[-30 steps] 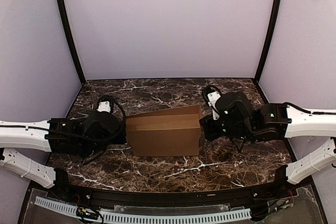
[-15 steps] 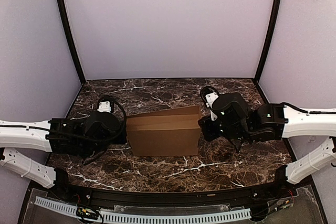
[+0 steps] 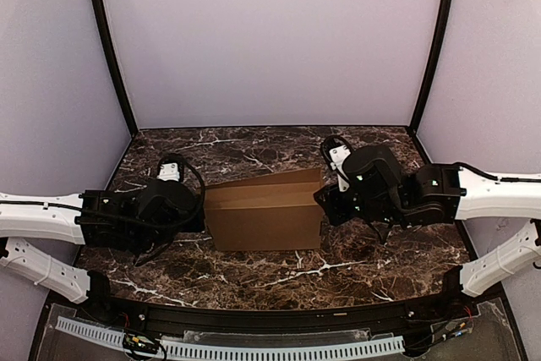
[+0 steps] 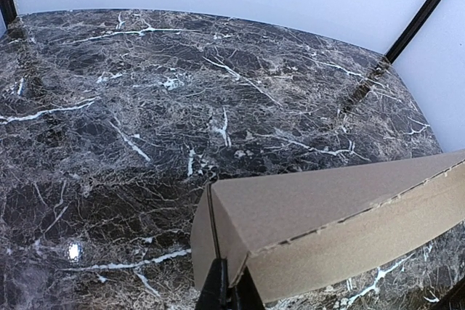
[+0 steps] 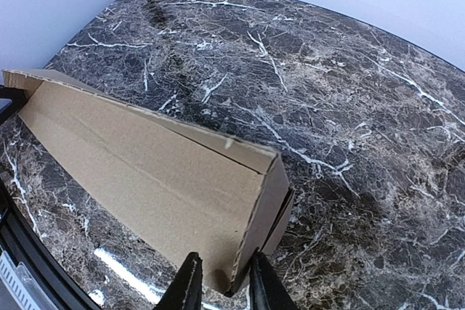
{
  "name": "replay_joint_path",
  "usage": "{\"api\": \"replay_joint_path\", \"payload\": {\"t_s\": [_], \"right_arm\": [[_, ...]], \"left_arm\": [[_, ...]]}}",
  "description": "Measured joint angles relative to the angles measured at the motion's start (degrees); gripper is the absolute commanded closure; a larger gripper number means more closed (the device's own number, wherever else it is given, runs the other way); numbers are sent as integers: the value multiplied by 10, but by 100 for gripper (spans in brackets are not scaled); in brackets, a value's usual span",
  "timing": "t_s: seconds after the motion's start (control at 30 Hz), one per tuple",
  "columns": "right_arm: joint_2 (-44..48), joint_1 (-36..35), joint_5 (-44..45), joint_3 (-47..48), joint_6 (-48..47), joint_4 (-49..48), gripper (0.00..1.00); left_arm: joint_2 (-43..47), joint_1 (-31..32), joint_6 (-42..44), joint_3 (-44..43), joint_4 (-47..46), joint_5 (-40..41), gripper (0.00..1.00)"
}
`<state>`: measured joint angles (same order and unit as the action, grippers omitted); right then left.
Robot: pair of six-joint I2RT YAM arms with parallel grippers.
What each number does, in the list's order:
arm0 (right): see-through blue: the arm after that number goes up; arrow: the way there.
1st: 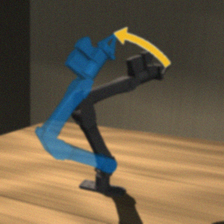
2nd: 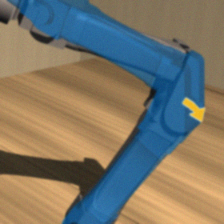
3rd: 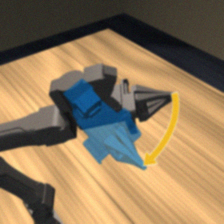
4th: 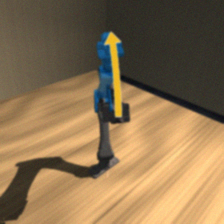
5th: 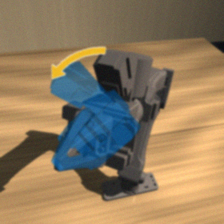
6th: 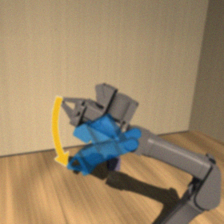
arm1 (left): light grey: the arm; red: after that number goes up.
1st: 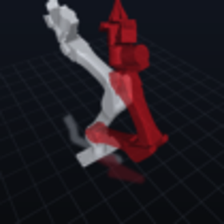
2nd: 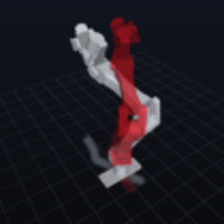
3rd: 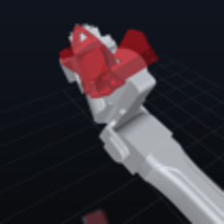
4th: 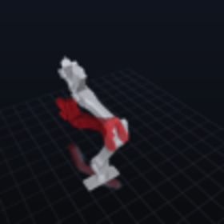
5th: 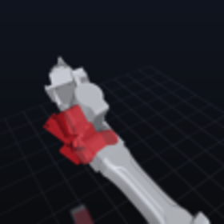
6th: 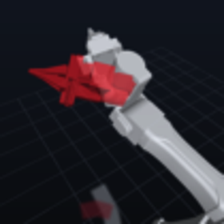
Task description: Fold the paper box
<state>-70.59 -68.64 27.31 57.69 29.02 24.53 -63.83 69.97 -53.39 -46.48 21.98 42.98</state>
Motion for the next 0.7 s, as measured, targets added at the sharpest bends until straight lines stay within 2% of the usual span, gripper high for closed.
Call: {"api": "replay_joint_path", "payload": {"t_s": [0.4,0.7], "right_arm": [[-1,0,-1,6,-1,8,89],[-8,0,14,7,2,8,100]], "left_arm": [[-3,0,0,-1,0,4,99],[-3,0,0,-1,0,5,99]]}}
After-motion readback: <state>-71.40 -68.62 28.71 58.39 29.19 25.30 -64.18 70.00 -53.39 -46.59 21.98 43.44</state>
